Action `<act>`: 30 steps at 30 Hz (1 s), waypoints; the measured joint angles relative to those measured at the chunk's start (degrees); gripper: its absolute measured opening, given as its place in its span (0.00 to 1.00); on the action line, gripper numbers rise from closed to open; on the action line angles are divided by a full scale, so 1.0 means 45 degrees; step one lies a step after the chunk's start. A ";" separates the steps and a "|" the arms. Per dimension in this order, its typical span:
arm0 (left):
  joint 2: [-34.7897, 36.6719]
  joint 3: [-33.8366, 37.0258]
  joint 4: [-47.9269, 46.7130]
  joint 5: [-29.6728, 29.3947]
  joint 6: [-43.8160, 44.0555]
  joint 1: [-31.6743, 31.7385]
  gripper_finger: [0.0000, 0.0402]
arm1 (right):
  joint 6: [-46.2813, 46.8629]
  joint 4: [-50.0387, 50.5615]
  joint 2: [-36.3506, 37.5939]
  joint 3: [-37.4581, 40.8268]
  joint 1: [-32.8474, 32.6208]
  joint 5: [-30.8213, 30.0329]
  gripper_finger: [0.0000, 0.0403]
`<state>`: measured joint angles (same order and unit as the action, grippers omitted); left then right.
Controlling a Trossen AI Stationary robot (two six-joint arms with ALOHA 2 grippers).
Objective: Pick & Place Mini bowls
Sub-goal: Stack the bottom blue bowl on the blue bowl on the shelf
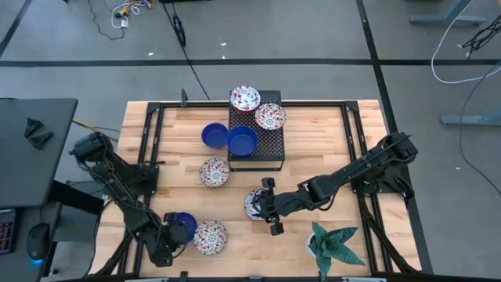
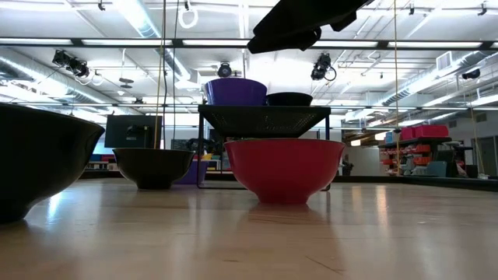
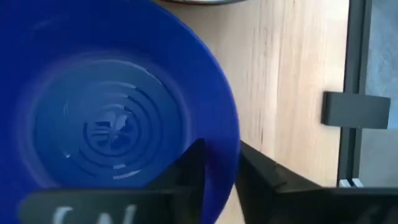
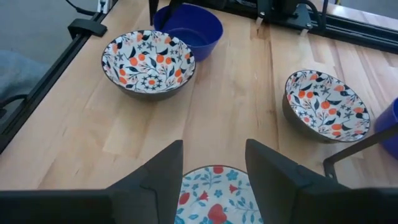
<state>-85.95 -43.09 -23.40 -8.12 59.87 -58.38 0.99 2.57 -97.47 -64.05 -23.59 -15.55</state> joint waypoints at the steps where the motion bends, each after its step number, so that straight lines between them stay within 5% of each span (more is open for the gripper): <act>1: 0.0016 -0.0011 0.0000 0.0124 0.0053 0.0039 0.14 | 0.0000 0.0000 0.0000 0.0000 0.0000 0.0000 0.44; 6: 0.0048 -0.0621 -0.0855 0.1434 0.0133 0.0218 0.03 | 0.0009 0.0167 0.0005 0.0000 -0.0048 0.0014 0.44; 12: 0.0000 -0.3505 -0.6102 0.1483 -0.0311 0.0415 0.01 | 0.0760 0.1358 0.0068 0.0000 -0.0196 0.0034 0.44; 17: 0.0004 -0.6448 -1.0249 0.0132 -0.1091 0.0989 0.02 | 0.1694 0.2817 0.0513 0.0000 -0.0634 0.0039 0.44; 24: 0.0019 -0.9412 -1.1702 -0.2802 -0.5368 0.2911 0.01 | 0.2811 0.4532 0.1291 -0.0005 -0.1534 -0.0356 0.44; 30: 0.0019 -1.0181 -1.0830 -0.3332 -0.9971 0.6110 0.01 | 0.4156 0.6147 0.1472 -0.0005 -0.2428 -0.2210 0.44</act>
<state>-85.86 -88.91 -72.13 -23.12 15.00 -30.88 19.70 30.23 -90.85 -64.07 -34.52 -25.50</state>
